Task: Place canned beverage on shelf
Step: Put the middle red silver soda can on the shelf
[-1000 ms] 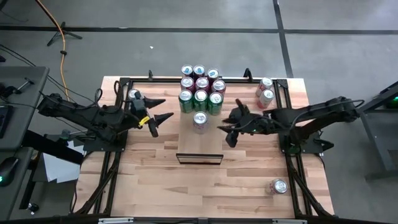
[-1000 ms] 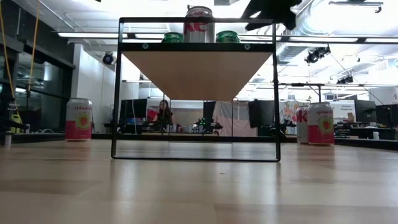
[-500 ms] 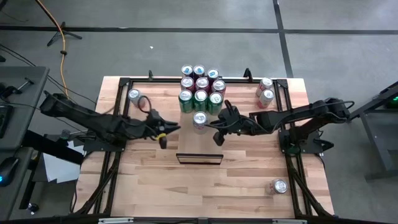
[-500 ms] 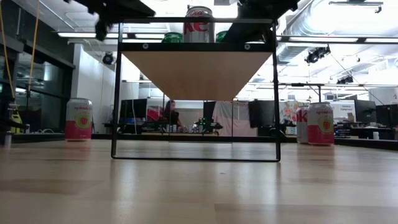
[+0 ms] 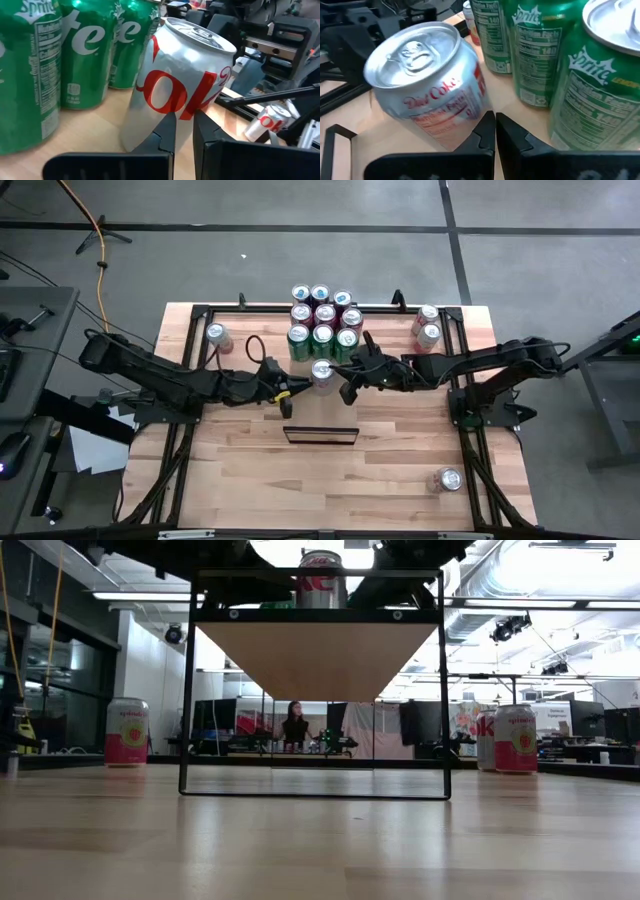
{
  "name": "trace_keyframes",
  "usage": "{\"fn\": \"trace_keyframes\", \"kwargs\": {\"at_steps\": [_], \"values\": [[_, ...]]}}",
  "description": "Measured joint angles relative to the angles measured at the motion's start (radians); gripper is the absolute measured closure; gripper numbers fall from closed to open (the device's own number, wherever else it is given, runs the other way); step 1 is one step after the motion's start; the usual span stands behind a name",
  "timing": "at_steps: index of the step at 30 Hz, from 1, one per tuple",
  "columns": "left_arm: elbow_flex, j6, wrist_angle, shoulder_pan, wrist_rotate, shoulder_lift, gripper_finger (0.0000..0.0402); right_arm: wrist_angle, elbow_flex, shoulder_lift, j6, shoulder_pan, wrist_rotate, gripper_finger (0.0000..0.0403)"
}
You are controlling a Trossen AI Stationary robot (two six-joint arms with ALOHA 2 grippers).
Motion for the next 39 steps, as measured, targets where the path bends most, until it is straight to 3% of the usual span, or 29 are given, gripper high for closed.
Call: {"fn": "trace_keyframes", "kwargs": {"at_steps": [17, 27, 39], "values": [[0.000, 0.079, -0.020, 0.059, 0.032, -0.009, 0.0401, 0.012, 0.000, 0.000, 0.029, 0.000, -0.024, 0.0403], [0.001, 0.095, -0.125, 0.062, -0.013, -0.069, 0.0401, 0.012, 0.000, 0.000, 0.045, 0.028, -0.066, 0.0403], [0.001, 0.120, -0.147, 0.087, 0.014, -0.110, 0.0401, 0.004, 0.000, -0.001, 0.049, 0.037, -0.046, 0.0403]]}}
